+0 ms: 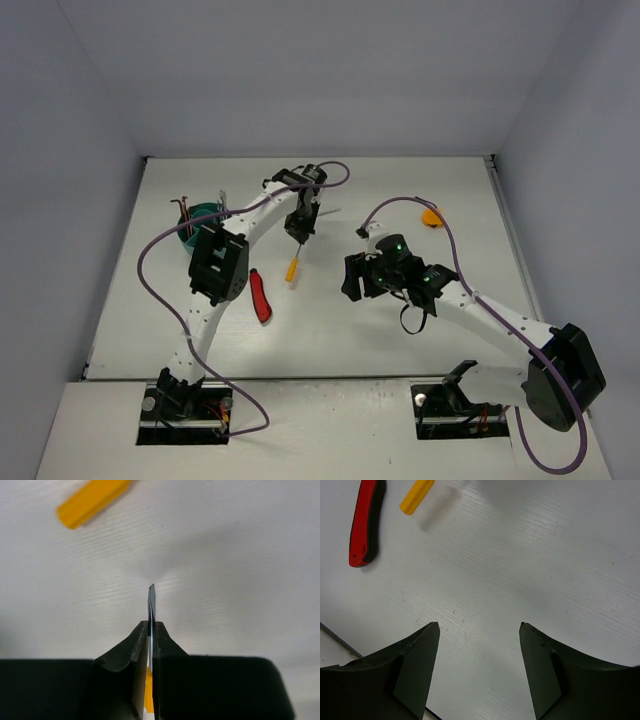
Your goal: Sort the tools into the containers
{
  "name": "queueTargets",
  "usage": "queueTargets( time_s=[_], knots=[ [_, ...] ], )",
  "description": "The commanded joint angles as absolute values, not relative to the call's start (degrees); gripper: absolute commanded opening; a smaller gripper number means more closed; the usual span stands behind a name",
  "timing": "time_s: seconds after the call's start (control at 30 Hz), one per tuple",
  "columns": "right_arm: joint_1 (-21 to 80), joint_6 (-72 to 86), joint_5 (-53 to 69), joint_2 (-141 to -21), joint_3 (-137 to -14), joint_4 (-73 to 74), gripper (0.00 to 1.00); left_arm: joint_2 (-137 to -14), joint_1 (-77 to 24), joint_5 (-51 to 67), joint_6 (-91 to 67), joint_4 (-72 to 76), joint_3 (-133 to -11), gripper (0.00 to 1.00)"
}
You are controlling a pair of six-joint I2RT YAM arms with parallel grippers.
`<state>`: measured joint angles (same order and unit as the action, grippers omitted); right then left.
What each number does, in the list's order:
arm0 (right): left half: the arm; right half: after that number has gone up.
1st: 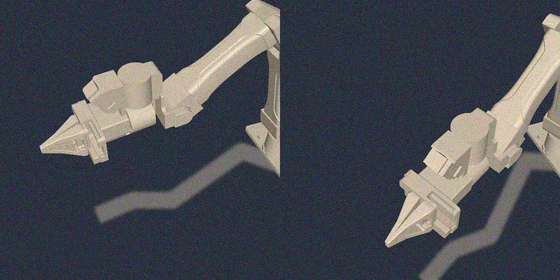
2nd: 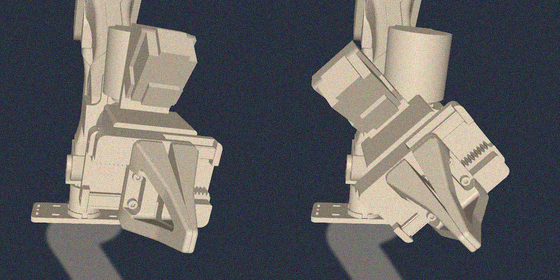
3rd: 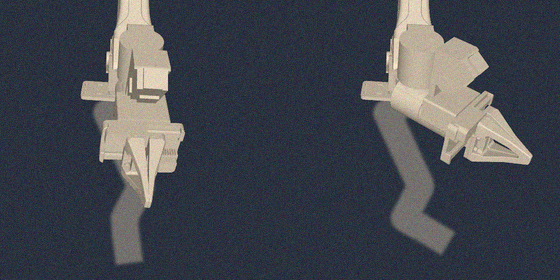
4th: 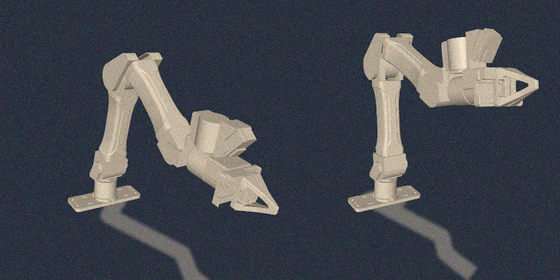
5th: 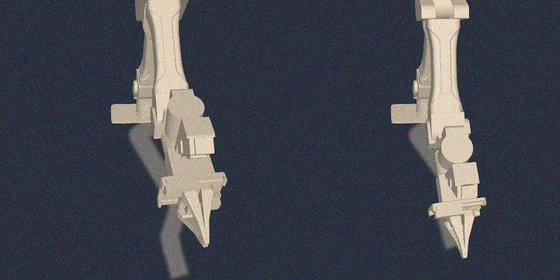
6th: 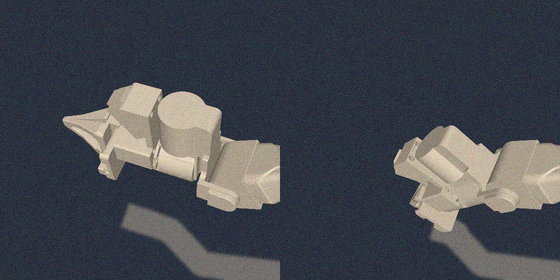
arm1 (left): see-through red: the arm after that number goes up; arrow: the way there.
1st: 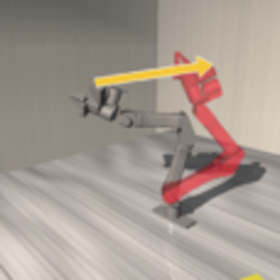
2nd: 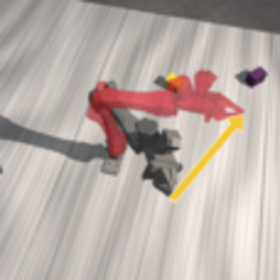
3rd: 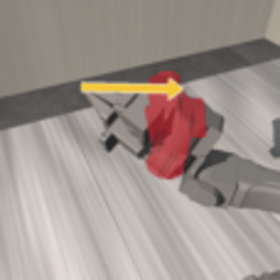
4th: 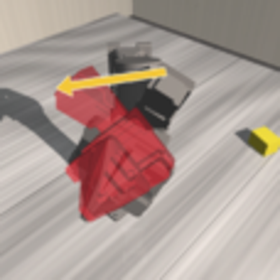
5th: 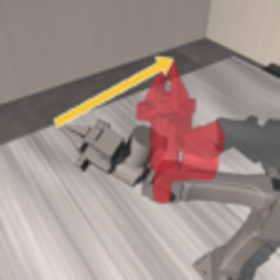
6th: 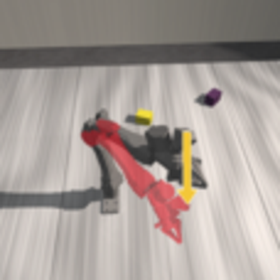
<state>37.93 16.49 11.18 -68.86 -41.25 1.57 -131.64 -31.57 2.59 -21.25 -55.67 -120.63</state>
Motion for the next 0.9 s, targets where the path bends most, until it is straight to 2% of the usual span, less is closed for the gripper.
queueTargets(
  time_s=[0.0,0.1,0.33,0.43,0.53,0.87],
  knots=[
    [37.88,16.77,10.09,-67.37,-41.38,-0.26,0.62,-112.75,-29.91,-3.31,-26.62,-52.11,-121.15,0.00],
    [37.88,16.70,9.93,-66.89,-41.13,-0.26,0.62,-105.48,-28.76,-7.25,-29.53,-47.73,-114.71,0.00],
    [37.88,16.35,9.69,-66.09,-40.87,-0.26,0.62,-81.51,-20.31,-15.37,-41.55,-24.38,-83.79,0.00],
    [37.81,16.11,9.76,-66.80,-41.11,-0.26,0.62,-75.56,-15.59,-17.84,-45.32,-16.93,-72.47,0.00],
    [37.88,15.93,10.00,-67.64,-41.44,-0.26,0.62,-70.79,-12.50,-20.40,-46.70,-8.85,-65.64,0.00],
    [37.88,16.00,9.77,-68.36,-41.66,-0.26,0.61,-65.09,-4.95,-27.19,-51.82,4.42,-53.77,0.00]
  ],
)
